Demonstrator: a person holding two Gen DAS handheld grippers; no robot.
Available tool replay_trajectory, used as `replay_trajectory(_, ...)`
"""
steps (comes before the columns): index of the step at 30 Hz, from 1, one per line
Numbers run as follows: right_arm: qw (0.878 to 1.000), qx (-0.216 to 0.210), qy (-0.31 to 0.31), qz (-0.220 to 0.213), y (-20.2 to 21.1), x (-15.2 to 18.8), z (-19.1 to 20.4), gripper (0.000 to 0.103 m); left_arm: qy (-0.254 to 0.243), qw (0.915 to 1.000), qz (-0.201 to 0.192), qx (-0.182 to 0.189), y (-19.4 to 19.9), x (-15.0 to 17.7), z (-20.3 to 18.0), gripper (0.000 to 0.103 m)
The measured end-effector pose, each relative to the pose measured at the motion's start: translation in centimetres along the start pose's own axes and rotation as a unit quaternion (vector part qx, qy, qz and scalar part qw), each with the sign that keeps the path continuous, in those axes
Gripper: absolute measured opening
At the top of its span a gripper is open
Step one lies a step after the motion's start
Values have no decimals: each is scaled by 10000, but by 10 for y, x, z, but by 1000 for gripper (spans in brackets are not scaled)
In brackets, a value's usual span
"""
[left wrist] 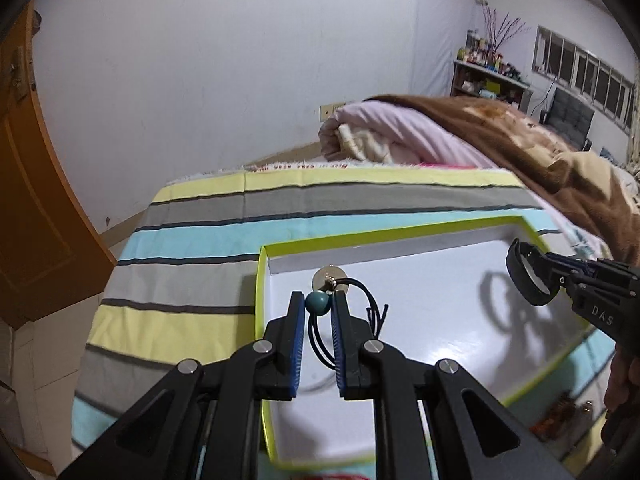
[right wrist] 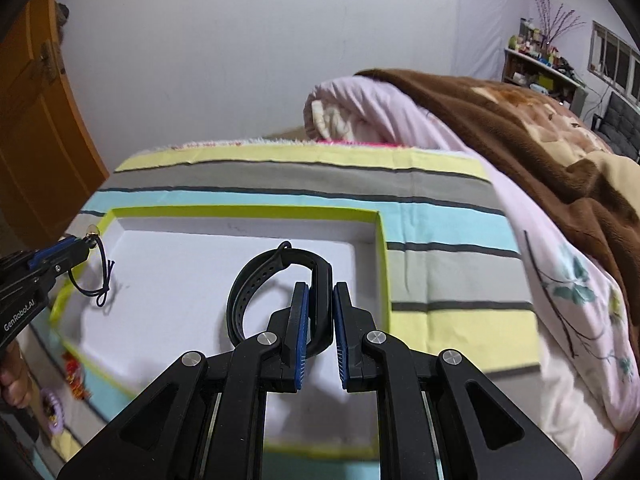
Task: Organize jewelry
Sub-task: 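Carry both items into the green box and open both tools to release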
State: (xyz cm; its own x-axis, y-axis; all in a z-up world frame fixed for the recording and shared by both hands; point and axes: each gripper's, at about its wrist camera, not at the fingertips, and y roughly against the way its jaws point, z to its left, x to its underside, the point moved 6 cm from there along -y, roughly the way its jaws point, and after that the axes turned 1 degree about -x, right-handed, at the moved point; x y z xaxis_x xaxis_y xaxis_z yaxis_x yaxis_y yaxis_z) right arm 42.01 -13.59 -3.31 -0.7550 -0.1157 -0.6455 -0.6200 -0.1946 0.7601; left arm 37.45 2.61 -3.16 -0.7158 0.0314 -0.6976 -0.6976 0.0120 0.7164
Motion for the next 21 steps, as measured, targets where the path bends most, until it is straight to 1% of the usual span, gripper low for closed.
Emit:
replay_trajectory(3,9998,36,-85,164,-18,-2,-4,13,-21,9999,133,-105,-16,1,2,14)
replay_trajectory(8,9997,97,-94,223,-30,-4,-6,13,86,9995,295,-102,-33,5,5,14)
replay_trajectory(11,9996,58,-74,267,-32,-7,-5,13,98,9994,319,-13,-37,4,6,14)
replay_trajectory(12,9996,41,-73,285,-32,-7,-5,15,94,9995,307,16,-36,3,5,14)
replay_trajectory(14,9996,-54,-72,254,-29,-6,-5,22,61,9995,294,64,-35,3,4,14)
replay_trajectory(16,9998,-106,-48,169,-25,-7,-4,36,63,9995,280,93,-33,3,7,16)
replay_trajectory(19,9999,-152,-37,50,-11,-6,-1,37,78,9998,159,86,-22,4,10,21)
replay_trajectory(21,9998,-181,-11,-26,-1,-5,2,37,85,9999,91,86,-11,5,11,21)
